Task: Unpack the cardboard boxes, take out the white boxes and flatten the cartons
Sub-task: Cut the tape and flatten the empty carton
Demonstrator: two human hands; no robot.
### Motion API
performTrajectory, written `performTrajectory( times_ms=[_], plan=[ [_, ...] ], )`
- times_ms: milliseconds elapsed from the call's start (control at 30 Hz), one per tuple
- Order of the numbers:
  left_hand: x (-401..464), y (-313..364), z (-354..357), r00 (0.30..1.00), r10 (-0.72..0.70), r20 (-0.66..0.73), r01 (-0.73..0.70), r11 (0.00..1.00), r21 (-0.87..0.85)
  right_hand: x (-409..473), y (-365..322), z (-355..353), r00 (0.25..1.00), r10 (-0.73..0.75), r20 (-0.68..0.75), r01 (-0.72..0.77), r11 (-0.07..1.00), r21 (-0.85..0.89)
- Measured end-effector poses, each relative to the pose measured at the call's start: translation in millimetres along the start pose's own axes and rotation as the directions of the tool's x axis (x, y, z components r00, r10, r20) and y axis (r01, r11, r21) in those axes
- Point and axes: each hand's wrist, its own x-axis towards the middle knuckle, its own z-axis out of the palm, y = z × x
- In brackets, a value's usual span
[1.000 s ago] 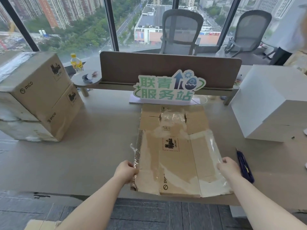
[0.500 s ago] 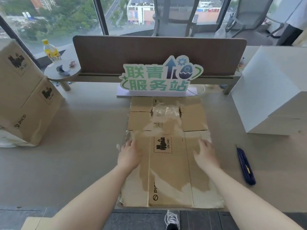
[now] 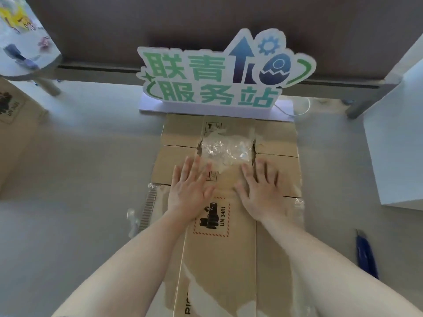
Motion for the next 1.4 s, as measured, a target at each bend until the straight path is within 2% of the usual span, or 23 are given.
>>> performTrajectory(
  times_ms=[100,300,367,433,567,700,867,1033,1200,1300,1400],
  plan=[
    [2,-1,6,1.0,0.002,-0.021,-0.002,1.0,0.007,4,3,9,1.0,0.001,-0.008,-0.001,1.0,-0.004],
    [-4,5,-9,0.999,-0.009,0.048,0.009,1.0,0.019,0,7,-10,0.998,-0.027,0.05,0.022,0.996,0.091],
    [8,0,-23,1.0,-0.001,-0.02,0.001,1.0,0.005,7,16,-22,1.0,-0.002,0.002,0.001,0.991,0.135],
    [34,-8,-33,0.994,0.035,-0.101,-0.034,0.999,0.006,22,26,-28,0.998,0.061,-0.026,-0.058,0.994,0.089],
    [77,-12,-26,0.995,0.1,0.008,-0.101,0.994,0.032,48,28,-17,0.992,0.129,-0.011,-0.13,0.991,-0.022],
    [79,-11,-16,0.996,0.09,-0.023,-0.089,0.994,0.067,50,27,-8,0.987,0.154,-0.051,-0.156,0.987,-0.029],
    [79,-10,-21,0.996,0.086,0.005,-0.086,0.995,0.049,51,27,-9,0.989,0.139,-0.041,-0.139,0.99,-0.004],
    [45,-8,-29,0.996,0.091,0.022,-0.089,0.993,-0.073,16,18,-13,0.997,0.076,-0.028,-0.076,0.997,0.032],
    [-17,-5,-4,0.991,0.115,0.071,-0.117,0.993,0.023,-41,6,6,0.992,0.126,0.025,-0.127,0.992,0.014],
    [-19,-5,3,0.994,0.096,0.048,-0.098,0.994,0.054,-42,8,17,0.99,0.136,-0.026,-0.137,0.99,-0.018],
    [-20,-5,3,0.992,0.108,0.059,-0.111,0.993,0.048,-43,7,17,0.991,0.133,0.009,-0.133,0.991,-0.02]
  ],
)
